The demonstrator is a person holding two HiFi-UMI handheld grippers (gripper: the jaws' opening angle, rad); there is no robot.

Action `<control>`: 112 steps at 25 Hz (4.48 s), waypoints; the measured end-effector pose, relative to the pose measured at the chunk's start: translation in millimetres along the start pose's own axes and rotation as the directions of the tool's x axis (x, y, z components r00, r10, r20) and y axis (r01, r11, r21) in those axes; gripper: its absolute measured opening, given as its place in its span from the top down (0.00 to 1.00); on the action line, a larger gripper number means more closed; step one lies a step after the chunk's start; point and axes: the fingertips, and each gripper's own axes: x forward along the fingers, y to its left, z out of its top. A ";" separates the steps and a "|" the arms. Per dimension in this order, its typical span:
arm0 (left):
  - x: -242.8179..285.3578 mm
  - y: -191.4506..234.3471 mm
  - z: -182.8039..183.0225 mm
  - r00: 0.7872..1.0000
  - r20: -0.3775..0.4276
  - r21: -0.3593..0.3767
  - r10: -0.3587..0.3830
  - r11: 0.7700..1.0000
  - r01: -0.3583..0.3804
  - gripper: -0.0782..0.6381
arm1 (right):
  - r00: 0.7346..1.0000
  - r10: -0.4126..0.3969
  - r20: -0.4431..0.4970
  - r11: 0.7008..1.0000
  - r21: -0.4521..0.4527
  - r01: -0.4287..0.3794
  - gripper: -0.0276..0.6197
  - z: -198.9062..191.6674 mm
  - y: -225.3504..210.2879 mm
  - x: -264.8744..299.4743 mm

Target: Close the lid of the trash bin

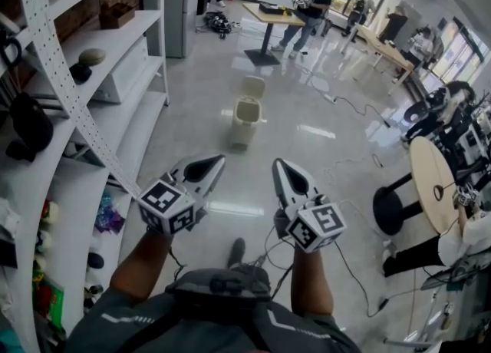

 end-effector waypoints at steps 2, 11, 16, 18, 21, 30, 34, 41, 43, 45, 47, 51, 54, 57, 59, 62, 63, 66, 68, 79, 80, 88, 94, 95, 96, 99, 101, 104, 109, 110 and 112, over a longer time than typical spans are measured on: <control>21.2 9.9 1.0 1.000 -0.003 0.003 0.008 1.000 -0.008 0.89 | 1.000 0.004 0.004 1.000 0.014 -0.004 0.94 1.0 -23.2 11.8; 133.5 39.9 14.4 1.000 0.005 -0.001 0.019 1.000 -0.019 0.89 | 0.999 0.023 0.026 0.999 0.035 -0.024 0.94 23.5 -142.6 49.1; 182.2 52.9 15.9 0.999 0.004 -0.012 0.039 0.999 -0.039 0.89 | 0.999 0.041 0.026 0.999 0.015 -0.041 0.94 25.5 -194.0 60.6; 197.4 62.2 16.1 0.999 -0.006 -0.015 0.040 0.999 -0.040 0.89 | 0.999 0.034 0.024 0.999 0.024 -0.034 0.94 25.4 -210.0 71.2; 217.5 83.6 14.2 0.999 -0.027 -0.017 0.036 0.999 -0.036 0.89 | 0.999 0.028 0.018 0.998 0.056 -0.029 0.94 23.3 -226.6 93.4; 281.6 150.7 3.6 0.999 -0.046 -0.048 -0.012 0.999 0.010 0.89 | 0.999 -0.044 -0.013 0.998 0.050 0.045 0.94 23.7 -275.8 159.2; 309.7 178.1 8.7 0.999 -0.038 -0.021 -0.034 0.999 0.033 0.89 | 0.999 -0.041 -0.027 0.998 0.035 0.042 0.94 21.5 -296.1 188.4; 337.9 254.8 28.3 0.998 -0.019 -0.024 -0.062 0.998 0.061 0.89 | 0.997 -0.062 -0.037 0.998 0.025 0.063 0.94 27.3 -318.0 267.5; 342.8 274.7 32.5 0.997 -0.017 -0.031 -0.070 0.997 0.070 0.89 | 0.996 -0.072 -0.044 0.997 0.019 0.073 0.94 29.8 -321.4 287.9; 346.4 291.1 34.0 0.997 -0.015 -0.040 -0.075 0.996 0.074 0.89 | 0.997 -0.076 -0.033 0.997 0.013 0.076 0.94 34.7 -324.3 305.1; 350.2 303.7 32.8 0.997 -0.018 -0.053 -0.075 0.996 0.074 0.89 | 0.996 -0.080 -0.040 0.997 0.016 0.081 0.94 35.5 -329.1 317.6; 356.4 324.6 30.5 0.997 -0.023 -0.068 -0.074 0.995 0.072 0.89 | 0.996 -0.079 -0.052 0.997 0.023 0.080 0.94 34.1 -333.9 337.2; 364.2 339.2 29.8 0.998 -0.022 -0.077 -0.066 0.995 0.064 0.89 | 0.995 -0.078 -0.060 0.997 0.019 0.080 0.94 33.9 -338.8 351.3; 377.1 347.0 25.1 0.997 -0.038 -0.075 -0.073 0.995 0.070 0.89 | 0.994 -0.086 -0.065 0.996 0.031 0.088 0.94 33.5 -352.5 363.7; 388.4 355.8 23.5 0.996 -0.044 -0.071 -0.071 0.995 0.068 0.89 | 0.995 -0.081 -0.056 0.996 0.036 0.083 0.94 33.2 -365.1 374.1; 409.7 369.4 25.3 0.997 -0.052 -0.056 -0.064 0.997 0.061 0.89 | 0.997 -0.076 -0.027 0.995 0.057 0.077 0.94 33.4 -388.6 388.6; 417.5 373.4 26.5 0.997 -0.055 -0.049 -0.061 0.997 0.059 0.89 | 0.997 -0.074 -0.024 0.996 0.057 0.075 0.94 35.3 -395.9 393.4; 444.1 384.7 28.9 0.997 -0.058 -0.042 -0.049 0.998 0.047 0.89 | 0.998 -0.066 -0.023 0.997 0.038 0.067 0.94 43.9 -420.8 407.2; 466.8 392.7 30.4 0.997 -0.060 -0.039 -0.043 0.998 0.041 0.89 | 0.998 -0.063 -0.015 0.998 0.029 0.063 0.94 48.4 -443.5 416.3; 587.2 443.0 40.1 0.998 -0.057 -0.044 0.018 0.999 -0.021 0.89 | 1.000 0.005 -0.015 1.000 0.017 -0.005 0.94 60.9 -560.2 475.3; 594.1 446.7 40.3 0.998 -0.059 -0.044 0.025 0.999 -0.028 0.89 | 1.000 0.017 -0.014 1.000 0.022 -0.016 0.94 59.5 -568.5 480.4; 633.3 476.3 41.3 0.996 -0.084 -0.035 0.032 0.999 -0.035 0.89 | 0.999 0.031 -0.037 0.998 0.054 -0.029 0.94 52.1 -605.6 519.4; 647.8 510.2 46.3 0.997 -0.072 -0.055 0.010 0.998 -0.014 0.89 | 0.999 -0.011 -0.048 0.998 0.057 0.014 0.94 50.0 -620.9 550.0; 649.7 516.8 47.7 0.998 -0.065 -0.062 0.006 0.998 -0.011 0.89 | 0.998 -0.017 -0.053 0.999 0.051 0.020 0.94 50.6 -622.1 555.3; 652.1 524.0 48.5 0.998 -0.059 -0.066 0.003 0.998 -0.007 0.89 | 0.998 -0.021 -0.055 0.999 0.046 0.024 0.94 51.7 -623.4 561.0; 657.7 546.1 46.9 0.998 -0.065 -0.072 0.001 0.997 -0.006 0.89 | 0.997 -0.039 -0.061 0.998 0.045 0.042 0.94 50.0 -627.8 578.0; 660.4 560.8 43.8 0.997 -0.076 -0.081 0.003 0.997 -0.009 0.89 | 0.995 -0.064 -0.076 0.997 0.045 0.067 0.94 45.8 -632.0 588.8; 664.7 581.9 40.1 0.996 -0.084 -0.096 -0.008 0.995 -0.001 0.89 | 0.991 -0.089 -0.099 0.995 0.045 0.093 0.94 38.5 -637.7 606.1; 673.5 612.0 19.6 0.993 -0.117 -0.131 -0.014 0.991 -0.001 0.89 | 0.983 -0.107 -0.148 0.992 0.056 0.116 0.94 17.3 -646.5 626.2; 676.3 616.5 13.7 0.992 -0.126 -0.133 -0.008 0.991 -0.009 0.89 | 0.982 -0.106 -0.156 0.991 0.064 0.117 0.94 11.3 -650.7 628.7; 680.9 624.0 1.8 0.989 -0.149 -0.136 0.010 0.990 -0.030 0.89 | 0.980 -0.102 -0.172 0.989 0.093 0.119 0.94 -2.4 -659.5 632.9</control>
